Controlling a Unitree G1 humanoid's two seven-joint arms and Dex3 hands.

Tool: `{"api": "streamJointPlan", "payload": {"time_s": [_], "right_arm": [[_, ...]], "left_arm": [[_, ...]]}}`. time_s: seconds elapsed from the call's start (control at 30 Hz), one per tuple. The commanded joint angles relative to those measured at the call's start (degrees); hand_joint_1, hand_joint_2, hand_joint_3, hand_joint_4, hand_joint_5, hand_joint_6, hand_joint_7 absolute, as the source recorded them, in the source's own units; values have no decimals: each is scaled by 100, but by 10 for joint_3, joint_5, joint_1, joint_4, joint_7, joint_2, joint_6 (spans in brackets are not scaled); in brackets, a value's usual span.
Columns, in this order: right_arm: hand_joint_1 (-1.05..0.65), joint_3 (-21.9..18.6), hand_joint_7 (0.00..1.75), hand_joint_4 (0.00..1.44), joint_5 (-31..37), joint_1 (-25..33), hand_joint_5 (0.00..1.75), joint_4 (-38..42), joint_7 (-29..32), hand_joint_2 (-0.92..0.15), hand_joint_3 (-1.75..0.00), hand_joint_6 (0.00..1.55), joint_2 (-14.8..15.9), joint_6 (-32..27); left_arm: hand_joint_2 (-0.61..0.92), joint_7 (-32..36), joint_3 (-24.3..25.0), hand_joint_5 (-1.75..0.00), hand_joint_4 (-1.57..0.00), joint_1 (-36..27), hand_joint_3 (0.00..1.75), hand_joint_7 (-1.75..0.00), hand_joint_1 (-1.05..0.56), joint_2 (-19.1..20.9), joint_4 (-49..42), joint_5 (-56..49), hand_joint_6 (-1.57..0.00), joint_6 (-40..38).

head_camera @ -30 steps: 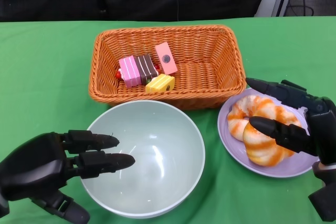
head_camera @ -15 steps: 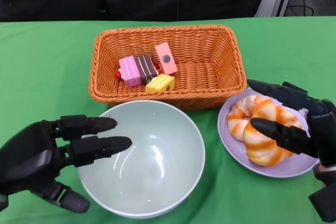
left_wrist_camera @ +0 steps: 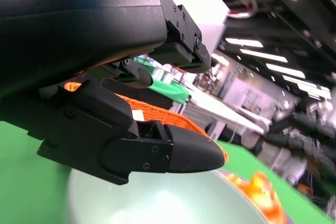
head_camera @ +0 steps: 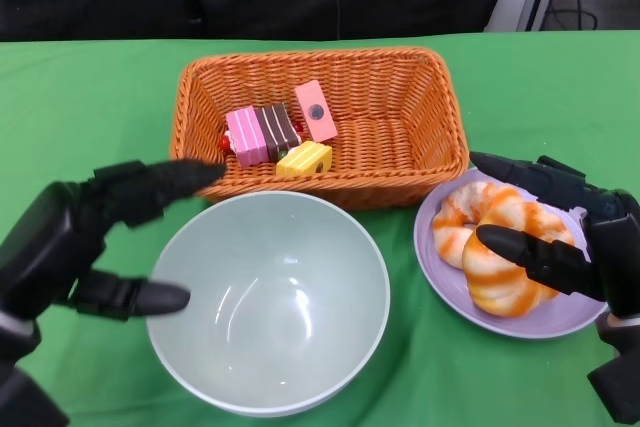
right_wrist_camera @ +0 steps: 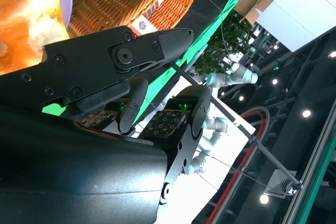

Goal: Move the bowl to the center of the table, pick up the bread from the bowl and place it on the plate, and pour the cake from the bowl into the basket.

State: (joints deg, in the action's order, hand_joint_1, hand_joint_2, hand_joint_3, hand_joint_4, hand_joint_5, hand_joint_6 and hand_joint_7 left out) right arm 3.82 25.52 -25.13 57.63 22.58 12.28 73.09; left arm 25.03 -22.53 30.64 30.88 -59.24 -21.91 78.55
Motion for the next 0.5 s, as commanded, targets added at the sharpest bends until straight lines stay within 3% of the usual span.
{"api": "streamJointPlan", "payload": {"time_s": [0.03,0.17,0.27,0.5], "right_arm": [[-56,-2,1,83,-16,-1,45,3,-7,-92,-8,77,0,5],[-56,-1,1,83,-38,-1,46,9,-30,-92,-7,77,-4,7],[-56,-1,1,82,-58,2,46,8,-51,-92,-7,77,-7,7],[-54,-3,0,81,-92,6,46,4,-93,-92,-7,76,-13,4]], "left_arm": [[92,-110,23,-5,-66,2,30,-3,-71,-27,-7,138,-54,-15],[92,-262,64,-8,-79,-15,17,-5,-47,-73,21,302,-65,-72],[92,-370,106,-11,-86,-23,15,-7,-37,-103,39,390,-72,-115],[92,-489,210,-17,-99,-21,16,-8,-29,-154,36,448,-82,-160]]}}
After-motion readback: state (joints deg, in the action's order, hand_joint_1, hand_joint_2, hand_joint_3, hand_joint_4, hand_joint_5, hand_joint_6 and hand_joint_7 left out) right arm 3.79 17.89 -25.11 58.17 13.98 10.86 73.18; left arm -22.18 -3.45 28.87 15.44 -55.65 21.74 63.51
